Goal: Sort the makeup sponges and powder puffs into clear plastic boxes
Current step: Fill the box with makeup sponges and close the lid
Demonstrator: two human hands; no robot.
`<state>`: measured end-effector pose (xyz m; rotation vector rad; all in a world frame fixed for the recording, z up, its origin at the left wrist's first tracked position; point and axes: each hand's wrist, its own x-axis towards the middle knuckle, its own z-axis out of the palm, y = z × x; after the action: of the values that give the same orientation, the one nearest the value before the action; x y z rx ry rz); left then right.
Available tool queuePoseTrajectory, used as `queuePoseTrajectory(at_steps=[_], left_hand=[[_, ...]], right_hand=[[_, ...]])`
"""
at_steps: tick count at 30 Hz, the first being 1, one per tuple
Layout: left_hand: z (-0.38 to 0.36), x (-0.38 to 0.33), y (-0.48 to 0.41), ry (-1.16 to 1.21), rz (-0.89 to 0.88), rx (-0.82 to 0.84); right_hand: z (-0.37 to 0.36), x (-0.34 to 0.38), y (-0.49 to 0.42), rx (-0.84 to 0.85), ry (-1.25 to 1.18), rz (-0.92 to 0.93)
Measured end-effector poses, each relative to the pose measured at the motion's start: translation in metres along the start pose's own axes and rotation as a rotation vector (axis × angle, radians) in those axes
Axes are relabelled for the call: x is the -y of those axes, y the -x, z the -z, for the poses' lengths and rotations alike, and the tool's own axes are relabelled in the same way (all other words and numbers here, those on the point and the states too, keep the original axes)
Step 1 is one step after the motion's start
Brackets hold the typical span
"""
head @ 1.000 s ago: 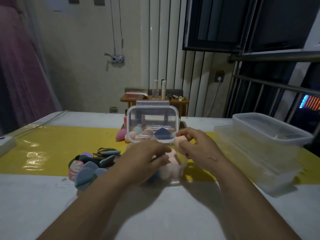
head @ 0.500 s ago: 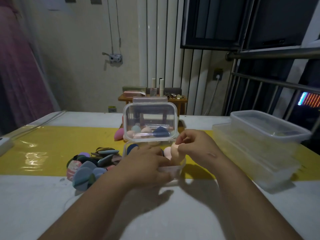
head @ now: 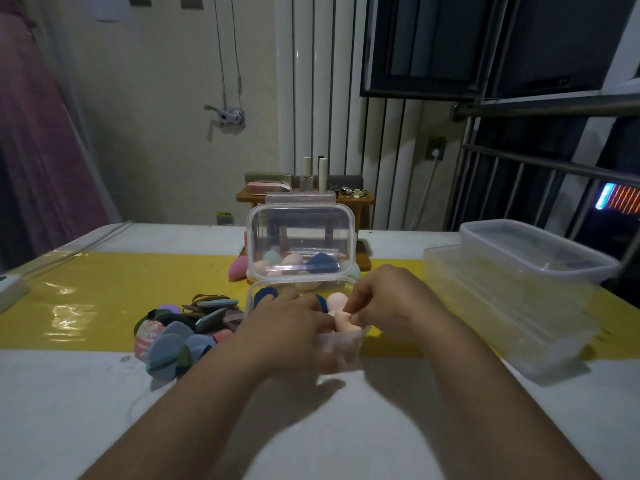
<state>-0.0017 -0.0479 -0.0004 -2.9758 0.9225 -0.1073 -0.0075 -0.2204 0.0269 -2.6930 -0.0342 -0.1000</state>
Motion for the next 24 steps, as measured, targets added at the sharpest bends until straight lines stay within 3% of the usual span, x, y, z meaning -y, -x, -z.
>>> queuePoseTrajectory(at_steps=[5,20,24], left_hand=[[-0.001,0.0,-0.001,0.001,0.001,0.004],[0.001,0.001,-0.005,-0.001,0.02,0.044],[0.001,0.001,-0.003,-0.033,0.0,0.04]], right_hand=[[-0.002,0.013,0.003,0.023,0.203,0.014],[0.001,0.016,-0.006,0.218,0.103,0.02],[-0.001,0.02,-0.007,0.167,0.174,0.022]])
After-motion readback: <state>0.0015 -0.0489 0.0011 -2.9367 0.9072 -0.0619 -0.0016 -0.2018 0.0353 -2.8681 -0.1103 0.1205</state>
